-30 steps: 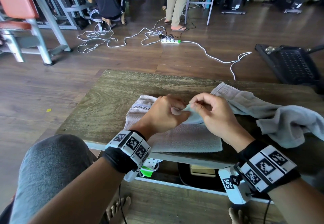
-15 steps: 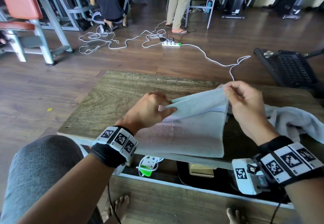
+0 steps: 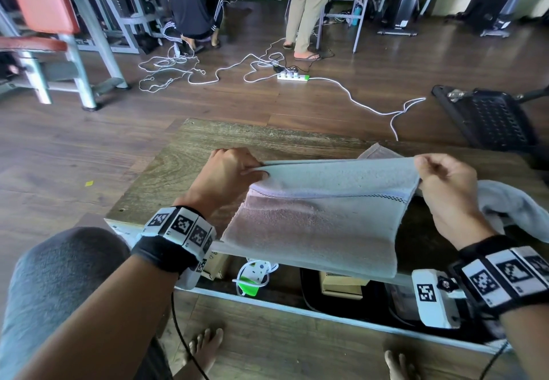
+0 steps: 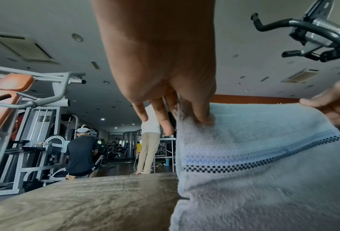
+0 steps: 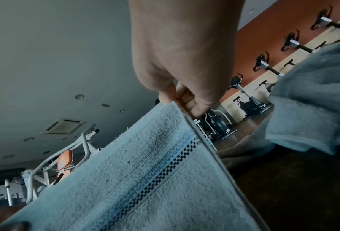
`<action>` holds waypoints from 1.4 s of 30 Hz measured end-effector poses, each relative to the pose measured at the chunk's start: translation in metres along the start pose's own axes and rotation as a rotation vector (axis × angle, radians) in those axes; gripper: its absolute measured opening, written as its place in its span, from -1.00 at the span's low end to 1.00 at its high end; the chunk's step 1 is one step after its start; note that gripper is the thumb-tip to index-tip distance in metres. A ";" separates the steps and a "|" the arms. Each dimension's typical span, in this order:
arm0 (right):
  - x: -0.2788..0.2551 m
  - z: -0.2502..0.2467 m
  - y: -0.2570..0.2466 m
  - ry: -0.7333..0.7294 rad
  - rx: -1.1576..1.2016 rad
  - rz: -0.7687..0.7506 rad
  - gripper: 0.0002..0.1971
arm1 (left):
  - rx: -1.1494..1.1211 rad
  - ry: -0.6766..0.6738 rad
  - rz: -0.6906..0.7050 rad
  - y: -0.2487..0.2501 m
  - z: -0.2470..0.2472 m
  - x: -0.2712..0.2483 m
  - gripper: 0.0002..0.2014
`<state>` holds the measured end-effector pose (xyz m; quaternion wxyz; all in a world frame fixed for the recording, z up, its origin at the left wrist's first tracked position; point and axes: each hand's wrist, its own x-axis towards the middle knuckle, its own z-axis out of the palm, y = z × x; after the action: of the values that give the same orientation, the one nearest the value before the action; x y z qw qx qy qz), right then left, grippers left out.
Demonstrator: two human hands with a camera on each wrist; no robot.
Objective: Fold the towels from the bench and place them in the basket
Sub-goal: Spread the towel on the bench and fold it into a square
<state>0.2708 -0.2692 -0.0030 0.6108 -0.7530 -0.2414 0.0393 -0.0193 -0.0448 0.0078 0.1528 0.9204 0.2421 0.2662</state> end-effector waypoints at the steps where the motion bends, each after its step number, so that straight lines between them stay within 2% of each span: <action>1: 0.000 -0.001 0.001 0.001 -0.004 0.009 -0.93 | -0.036 -0.011 -0.025 0.000 -0.001 -0.001 -0.89; 6: 0.000 -0.002 0.004 0.005 0.003 0.039 -0.93 | -0.121 -0.039 -0.070 0.005 -0.007 -0.004 -0.92; 14: -0.001 -0.003 0.007 -0.002 -0.007 0.039 -0.94 | -0.270 0.005 -0.143 0.010 -0.015 -0.007 -0.92; 18: -0.002 -0.003 0.007 -0.010 -0.004 0.055 -0.92 | -0.244 0.006 -0.129 0.009 -0.015 -0.008 -0.94; 23: -0.003 -0.003 0.006 -0.023 0.007 0.063 -0.85 | -0.165 -0.004 -0.115 0.004 -0.010 -0.008 -0.82; 31: -0.003 -0.003 0.006 -0.021 -0.001 0.061 -0.83 | -0.236 0.038 -0.181 0.006 -0.014 -0.008 -0.91; 35: -0.004 -0.004 0.005 -0.024 -0.005 0.053 -0.82 | -0.225 0.061 -0.220 0.001 -0.014 -0.007 -0.83; 42: -0.007 -0.006 -0.002 -0.059 -0.010 0.014 -0.92 | -0.146 0.082 -0.185 -0.002 -0.013 -0.008 -0.90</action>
<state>0.2659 -0.2772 -0.0009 0.5996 -0.7562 -0.2541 0.0647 -0.0332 -0.0452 0.0147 0.2330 0.8690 0.3120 0.3052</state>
